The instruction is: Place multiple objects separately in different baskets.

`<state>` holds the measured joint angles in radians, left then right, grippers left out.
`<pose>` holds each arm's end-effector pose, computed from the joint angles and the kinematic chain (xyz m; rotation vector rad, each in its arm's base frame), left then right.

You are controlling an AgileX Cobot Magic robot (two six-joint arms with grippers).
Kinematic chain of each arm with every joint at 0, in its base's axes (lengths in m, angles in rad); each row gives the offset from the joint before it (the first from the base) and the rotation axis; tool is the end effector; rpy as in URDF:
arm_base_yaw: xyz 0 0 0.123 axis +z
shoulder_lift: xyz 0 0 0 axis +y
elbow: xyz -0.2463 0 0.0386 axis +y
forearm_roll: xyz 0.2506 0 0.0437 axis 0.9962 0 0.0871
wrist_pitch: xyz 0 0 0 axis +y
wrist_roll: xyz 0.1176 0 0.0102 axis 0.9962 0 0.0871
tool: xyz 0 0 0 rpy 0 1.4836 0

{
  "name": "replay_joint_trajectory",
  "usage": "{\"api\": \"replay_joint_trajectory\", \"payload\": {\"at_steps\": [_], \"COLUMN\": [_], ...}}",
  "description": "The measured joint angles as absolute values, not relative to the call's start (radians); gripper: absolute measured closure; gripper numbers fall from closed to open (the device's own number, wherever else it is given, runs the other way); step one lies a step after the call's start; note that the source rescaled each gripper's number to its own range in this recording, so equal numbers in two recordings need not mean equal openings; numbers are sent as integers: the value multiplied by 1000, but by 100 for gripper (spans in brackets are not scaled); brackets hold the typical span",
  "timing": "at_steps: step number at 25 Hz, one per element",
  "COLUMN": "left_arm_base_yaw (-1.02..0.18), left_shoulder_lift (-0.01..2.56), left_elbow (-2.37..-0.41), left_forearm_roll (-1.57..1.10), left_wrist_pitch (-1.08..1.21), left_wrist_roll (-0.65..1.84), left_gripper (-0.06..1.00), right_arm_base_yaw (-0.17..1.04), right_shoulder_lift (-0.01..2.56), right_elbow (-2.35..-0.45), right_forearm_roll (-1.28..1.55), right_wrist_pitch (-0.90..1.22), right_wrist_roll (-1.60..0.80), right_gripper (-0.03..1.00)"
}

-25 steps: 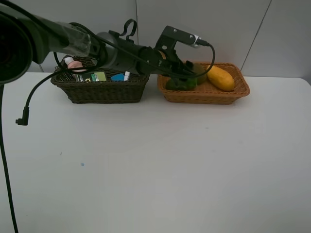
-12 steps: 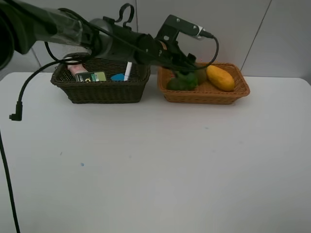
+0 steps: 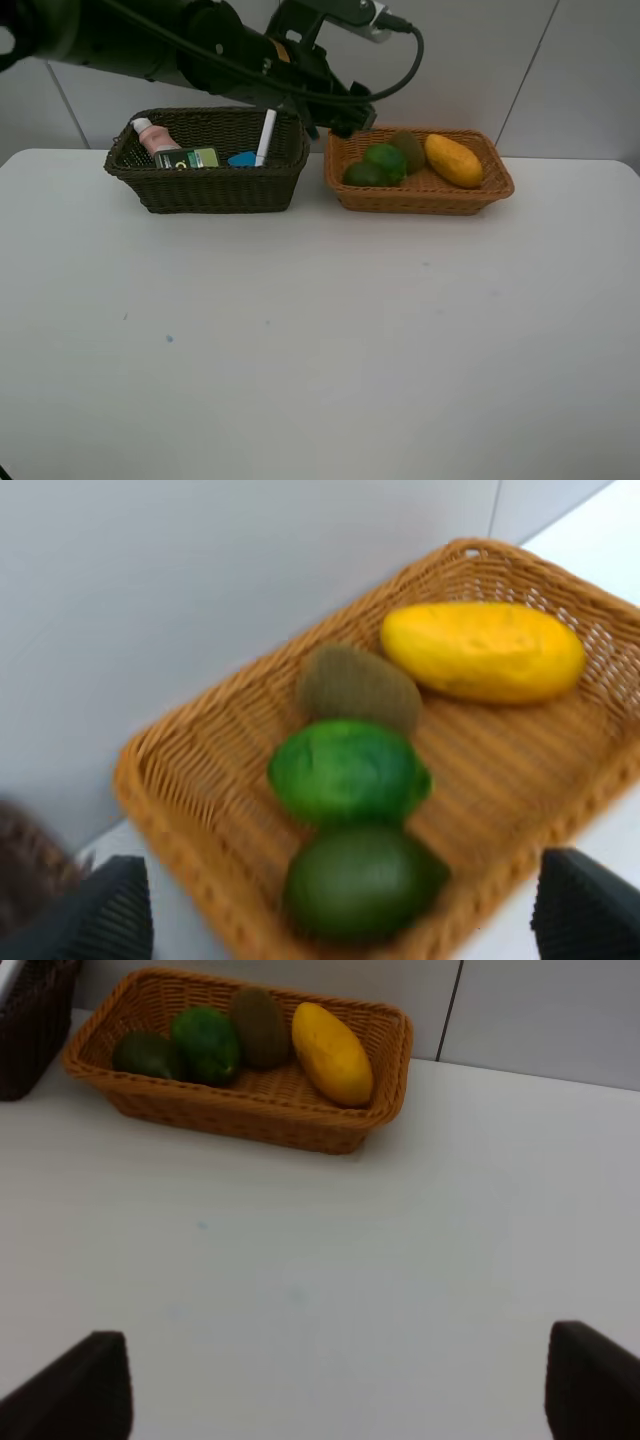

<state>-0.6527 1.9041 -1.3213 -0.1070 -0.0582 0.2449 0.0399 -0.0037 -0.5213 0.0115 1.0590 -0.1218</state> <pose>0.3637 -0.2771 0.1916 0.7756 1.8687 -0.3214 0.0548 0.0034 0.2730 -0.1636 2.0111 -0.0383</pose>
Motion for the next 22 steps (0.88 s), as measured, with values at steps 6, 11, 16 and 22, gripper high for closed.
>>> {"api": "replay_joint_trajectory", "payload": {"at_steps": [6,11,16,22], "left_arm_base_yaw": [-632,-576,-506,-455], "left_shoulder_lift": [1557,1211,931,652], "left_elbow": [-1000,-781,-718,-716], "left_forearm_roll": [-114,-114,-110,-84], "left_wrist_pitch": [0,125,463,871], "left_wrist_roll": [230,223,217,194], "left_gripper": [-6,-6,-6,-6], "right_arm_base_yaw": [40,40,40,40], "right_shoulder_lift": [-4,-4,-4,-4], "right_elbow": [-521,-521,-521,-521], "right_forearm_roll": [12,12,12,12], "right_wrist_pitch": [1059,1059,1059,1059], "right_wrist_roll": [-122,-122,-122,-122], "right_gripper": [-3,-3,-3,-3]}}
